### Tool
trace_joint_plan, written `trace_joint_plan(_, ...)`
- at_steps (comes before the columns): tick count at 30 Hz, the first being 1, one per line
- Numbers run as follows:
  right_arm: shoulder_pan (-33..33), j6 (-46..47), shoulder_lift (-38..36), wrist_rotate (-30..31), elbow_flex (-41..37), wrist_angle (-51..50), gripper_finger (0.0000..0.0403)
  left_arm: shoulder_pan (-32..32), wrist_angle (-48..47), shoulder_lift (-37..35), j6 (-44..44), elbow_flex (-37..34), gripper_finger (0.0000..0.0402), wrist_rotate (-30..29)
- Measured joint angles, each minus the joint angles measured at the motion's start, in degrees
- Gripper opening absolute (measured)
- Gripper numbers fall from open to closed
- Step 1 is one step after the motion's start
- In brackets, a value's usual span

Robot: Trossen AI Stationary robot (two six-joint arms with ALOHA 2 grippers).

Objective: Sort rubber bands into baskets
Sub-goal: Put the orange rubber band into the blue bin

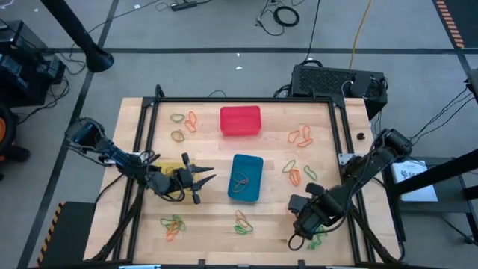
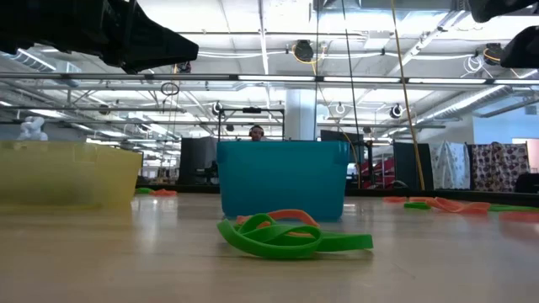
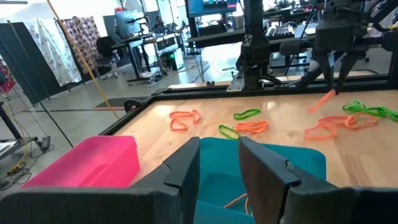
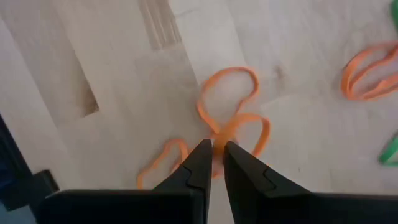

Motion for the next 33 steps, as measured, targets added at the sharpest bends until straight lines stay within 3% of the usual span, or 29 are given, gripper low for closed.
trace_joint_plan(9,0.0,-0.3,0.4,2.1,-0.4,1.2,0.0039,0.0,0.0,0.0,0.0,0.0,0.0118,0.0)
trace_joint_plan(19,0.0,-1.9,0.5,1.5,-8.2,14.1,0.0042,0.0,0.0,0.0,0.0,0.0,0.0118,0.0)
trace_joint_plan(33,-0.8,-4.1,0.5,4.4,-13.9,19.9,0.0138,0.0,0.0,0.0,0.0,0.0,0.0118,0.0)
